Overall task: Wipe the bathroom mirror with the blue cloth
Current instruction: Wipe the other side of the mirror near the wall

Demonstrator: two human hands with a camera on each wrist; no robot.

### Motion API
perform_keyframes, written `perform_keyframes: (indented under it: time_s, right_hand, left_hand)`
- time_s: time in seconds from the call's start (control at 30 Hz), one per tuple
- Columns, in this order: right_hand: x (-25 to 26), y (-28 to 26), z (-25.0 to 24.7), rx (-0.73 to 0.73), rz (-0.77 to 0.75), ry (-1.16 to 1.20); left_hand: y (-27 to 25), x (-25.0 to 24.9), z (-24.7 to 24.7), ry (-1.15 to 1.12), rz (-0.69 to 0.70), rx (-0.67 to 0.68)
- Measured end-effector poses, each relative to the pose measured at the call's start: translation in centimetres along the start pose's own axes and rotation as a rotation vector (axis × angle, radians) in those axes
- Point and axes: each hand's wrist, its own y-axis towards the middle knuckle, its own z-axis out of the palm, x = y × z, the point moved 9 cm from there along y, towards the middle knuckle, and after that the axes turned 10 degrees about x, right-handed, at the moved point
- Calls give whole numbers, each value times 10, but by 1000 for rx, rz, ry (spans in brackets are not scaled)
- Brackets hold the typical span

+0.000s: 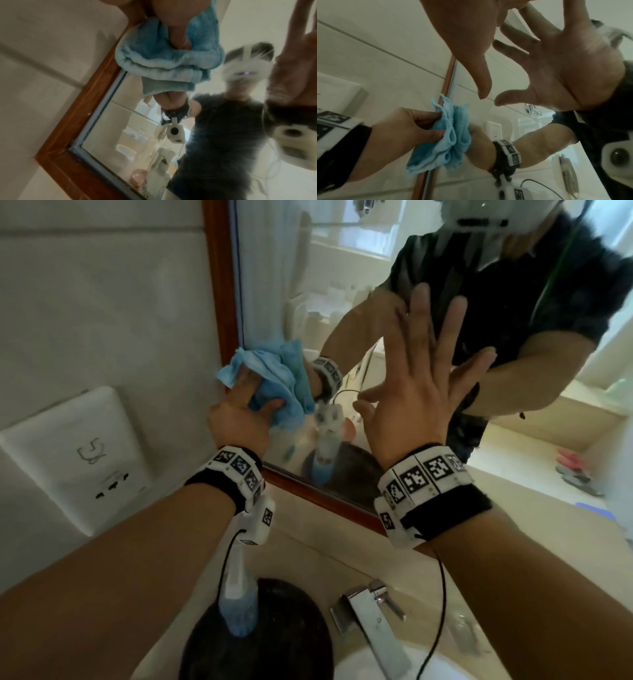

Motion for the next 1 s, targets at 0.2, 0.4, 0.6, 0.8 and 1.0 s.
perform_keyframes:
  time_s: [0.2, 0.4, 0.6, 0.8, 1.0]
  right_hand:
    - [3, 1, 3, 34, 26, -41]
    - [4, 2, 3, 52, 16, -40]
    - [7, 5, 3, 13, 27, -79]
    - [13, 20, -10, -29, 2, -87]
    - [20, 35, -29, -90, 5, -54]
  left_hand:
    - [1, 9, 7, -170, 25, 20]
    - [2, 1, 6, 5, 146, 1]
    - [5, -14, 2, 40, 181, 7]
    - [31, -66, -17, 126, 420, -48]
    - [42, -91, -24, 15, 442, -31]
